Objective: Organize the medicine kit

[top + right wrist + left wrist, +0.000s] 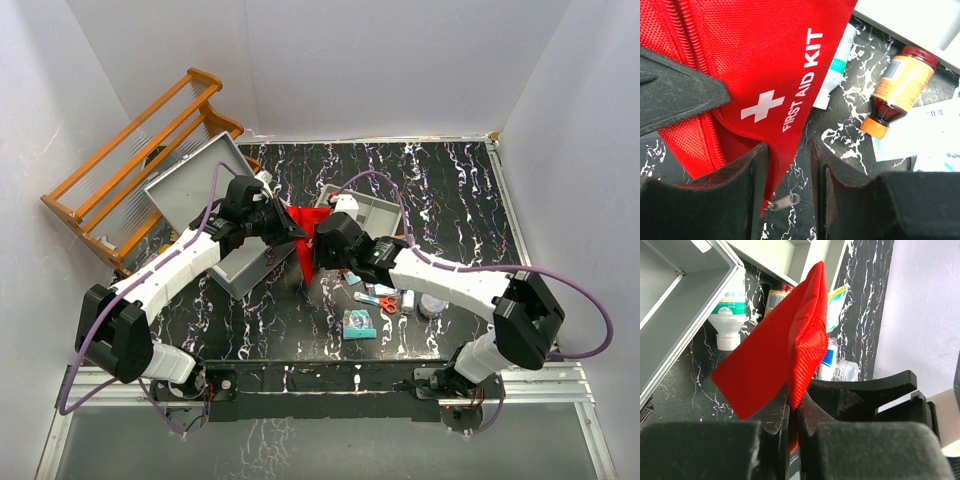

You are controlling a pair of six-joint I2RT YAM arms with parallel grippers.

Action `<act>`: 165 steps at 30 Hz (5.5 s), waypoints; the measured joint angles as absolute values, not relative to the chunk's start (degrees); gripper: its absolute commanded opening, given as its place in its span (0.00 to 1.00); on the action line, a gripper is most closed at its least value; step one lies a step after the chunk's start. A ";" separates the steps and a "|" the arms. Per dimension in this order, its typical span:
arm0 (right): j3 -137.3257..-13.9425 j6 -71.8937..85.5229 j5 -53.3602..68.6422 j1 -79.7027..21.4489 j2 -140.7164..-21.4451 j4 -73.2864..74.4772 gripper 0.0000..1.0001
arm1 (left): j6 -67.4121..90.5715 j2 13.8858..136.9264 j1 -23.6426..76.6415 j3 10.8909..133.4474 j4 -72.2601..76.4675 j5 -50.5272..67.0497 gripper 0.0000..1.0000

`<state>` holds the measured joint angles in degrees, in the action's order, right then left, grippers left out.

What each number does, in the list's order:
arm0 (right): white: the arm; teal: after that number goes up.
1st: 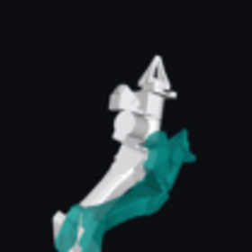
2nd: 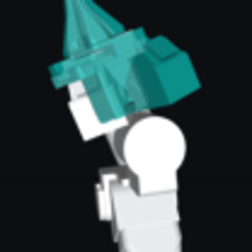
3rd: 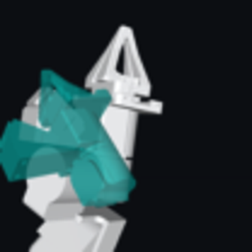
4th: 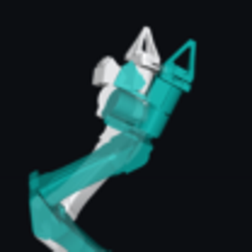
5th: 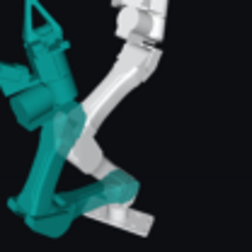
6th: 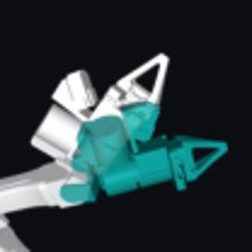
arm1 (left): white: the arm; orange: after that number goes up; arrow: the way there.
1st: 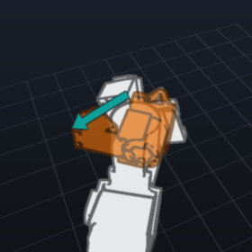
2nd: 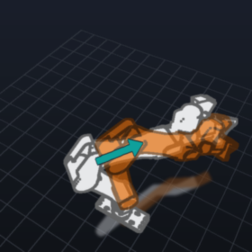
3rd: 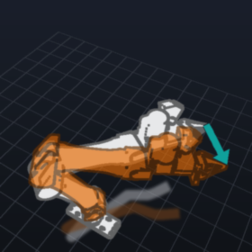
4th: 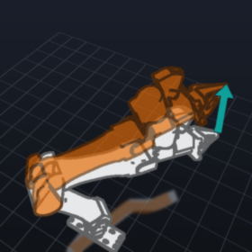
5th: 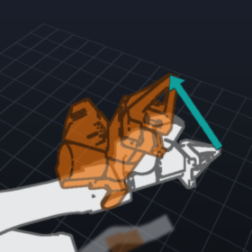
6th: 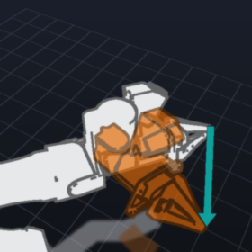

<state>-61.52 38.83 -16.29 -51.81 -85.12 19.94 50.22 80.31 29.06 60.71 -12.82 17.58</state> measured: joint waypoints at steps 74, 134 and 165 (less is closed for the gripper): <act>-54.04 42.26 -14.02 -51.79 -67.81 22.79 0.60 | 31.24 83.00 28.29 64.82 -38.02 18.81 0.00; -61.56 31.53 -56.14 -42.72 -108.88 32.51 0.00 | 31.11 84.07 28.29 64.71 -36.42 19.57 0.00; -62.17 34.24 -18.44 -43.22 -64.55 32.67 0.00 | 33.19 84.07 28.29 64.71 -31.44 22.28 0.00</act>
